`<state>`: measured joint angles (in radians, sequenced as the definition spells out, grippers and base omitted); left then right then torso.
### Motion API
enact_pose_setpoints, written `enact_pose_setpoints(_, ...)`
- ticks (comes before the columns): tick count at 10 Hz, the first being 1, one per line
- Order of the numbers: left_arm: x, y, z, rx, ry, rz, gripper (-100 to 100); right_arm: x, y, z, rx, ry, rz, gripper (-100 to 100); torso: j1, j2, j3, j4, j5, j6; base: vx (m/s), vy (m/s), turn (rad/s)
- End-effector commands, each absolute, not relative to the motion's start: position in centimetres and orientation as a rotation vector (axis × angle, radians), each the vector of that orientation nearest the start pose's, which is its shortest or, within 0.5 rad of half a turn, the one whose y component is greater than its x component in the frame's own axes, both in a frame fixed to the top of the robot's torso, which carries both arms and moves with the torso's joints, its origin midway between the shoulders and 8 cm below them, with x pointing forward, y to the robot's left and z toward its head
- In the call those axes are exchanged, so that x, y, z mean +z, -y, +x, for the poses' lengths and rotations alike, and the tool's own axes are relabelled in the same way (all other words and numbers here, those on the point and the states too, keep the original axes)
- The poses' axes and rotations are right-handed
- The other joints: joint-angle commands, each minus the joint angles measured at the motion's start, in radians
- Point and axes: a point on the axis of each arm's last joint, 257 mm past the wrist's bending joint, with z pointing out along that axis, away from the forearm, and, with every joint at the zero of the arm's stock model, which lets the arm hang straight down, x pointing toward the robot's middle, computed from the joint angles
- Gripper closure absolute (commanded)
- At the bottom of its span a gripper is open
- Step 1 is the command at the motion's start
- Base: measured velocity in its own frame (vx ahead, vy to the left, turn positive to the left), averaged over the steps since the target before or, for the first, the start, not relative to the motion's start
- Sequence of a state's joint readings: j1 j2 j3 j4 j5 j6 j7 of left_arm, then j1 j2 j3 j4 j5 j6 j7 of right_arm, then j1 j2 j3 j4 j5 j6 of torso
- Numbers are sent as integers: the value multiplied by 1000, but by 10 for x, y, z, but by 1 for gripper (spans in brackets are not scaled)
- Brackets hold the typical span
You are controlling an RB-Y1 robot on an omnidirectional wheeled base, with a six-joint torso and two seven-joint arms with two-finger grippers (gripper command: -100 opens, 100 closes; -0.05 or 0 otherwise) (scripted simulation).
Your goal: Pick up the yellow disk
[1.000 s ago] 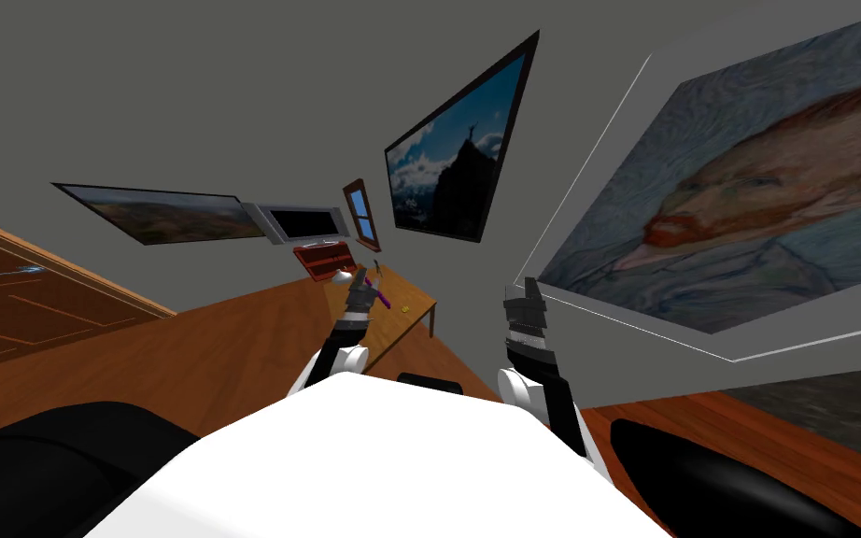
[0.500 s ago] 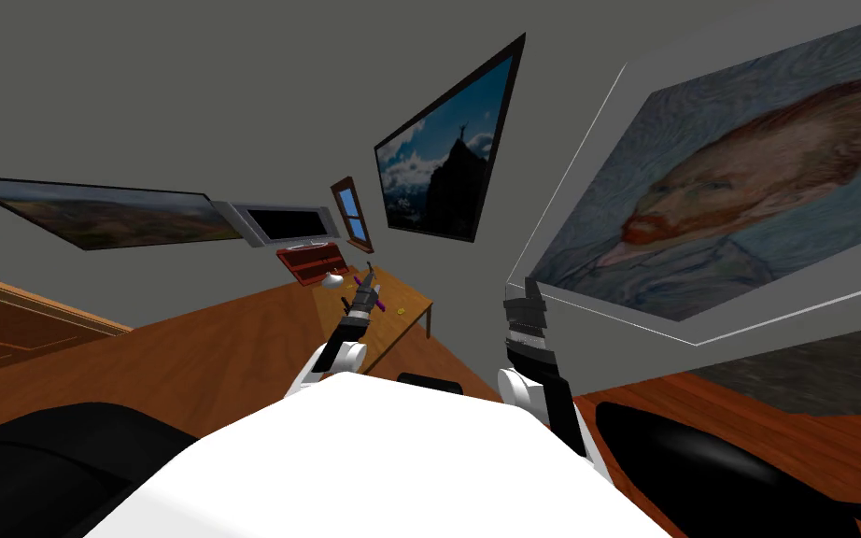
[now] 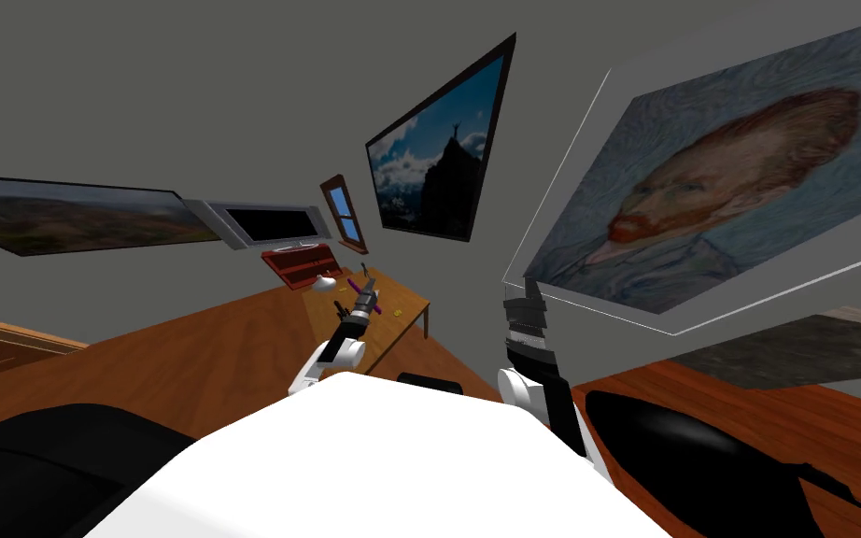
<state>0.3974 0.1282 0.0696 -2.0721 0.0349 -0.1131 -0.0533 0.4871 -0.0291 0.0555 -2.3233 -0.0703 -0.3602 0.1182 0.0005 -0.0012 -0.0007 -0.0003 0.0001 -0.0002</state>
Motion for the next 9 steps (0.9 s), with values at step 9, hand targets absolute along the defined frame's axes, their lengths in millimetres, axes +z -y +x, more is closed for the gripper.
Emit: enact_pose_setpoints(9,-236,-403,450,-760,-1265,-1178,-100,20,264,361,1284,-694,706,0,0,0,0,0,0,0,20,10,-125)
